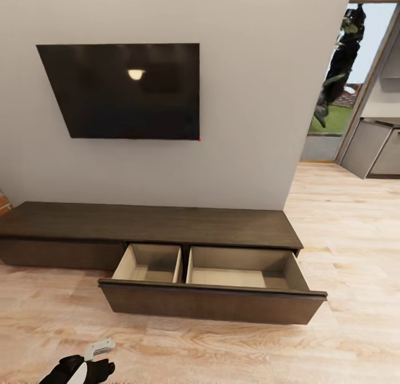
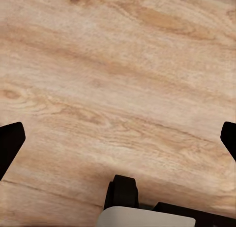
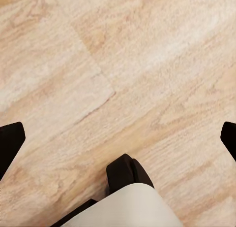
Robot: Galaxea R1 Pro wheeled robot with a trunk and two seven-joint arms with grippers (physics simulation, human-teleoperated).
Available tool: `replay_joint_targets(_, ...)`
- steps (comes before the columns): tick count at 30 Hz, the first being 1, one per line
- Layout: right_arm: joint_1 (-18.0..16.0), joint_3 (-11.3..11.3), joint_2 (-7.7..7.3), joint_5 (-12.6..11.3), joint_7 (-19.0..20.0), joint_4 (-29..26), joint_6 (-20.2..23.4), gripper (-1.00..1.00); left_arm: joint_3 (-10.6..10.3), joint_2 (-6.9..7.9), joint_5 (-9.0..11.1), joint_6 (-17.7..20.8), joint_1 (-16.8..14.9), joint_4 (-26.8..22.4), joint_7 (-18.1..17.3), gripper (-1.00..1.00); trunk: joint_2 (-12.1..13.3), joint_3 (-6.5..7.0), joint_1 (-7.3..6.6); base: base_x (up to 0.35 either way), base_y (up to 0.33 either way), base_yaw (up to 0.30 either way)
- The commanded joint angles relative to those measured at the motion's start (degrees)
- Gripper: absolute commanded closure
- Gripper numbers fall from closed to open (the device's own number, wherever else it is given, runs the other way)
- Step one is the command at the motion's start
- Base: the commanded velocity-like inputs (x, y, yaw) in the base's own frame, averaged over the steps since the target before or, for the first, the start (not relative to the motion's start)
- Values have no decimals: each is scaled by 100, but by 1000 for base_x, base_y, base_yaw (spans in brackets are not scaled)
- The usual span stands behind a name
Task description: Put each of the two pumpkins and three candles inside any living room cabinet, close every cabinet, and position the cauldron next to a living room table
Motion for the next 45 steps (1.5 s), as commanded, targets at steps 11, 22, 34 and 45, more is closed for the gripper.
replay_joint_targets(11,2,64,169,69,-40,-22,23,-100,-42,6,65,-61,-4,-11,55,-100,-3,-59,-1,-2,0,161)
replay_joint_targets(22,2,80,197,146,-29,-22,19,-100,-42,8,67,-72,-4,-11,56,-100,-3,-61,-1,-58,0,273)
replay_joint_targets(34,0,87,206,147,-28,-22,18,-100,-42,8,68,-72,-4,-11,56,-100,-3,-61,-1,-3,0,289)
replay_joint_targets(45,2,87,206,147,-28,-22,18,-100,-42,8,68,-72,-4,-11,56,-100,-3,-61,-1,0,0,290)
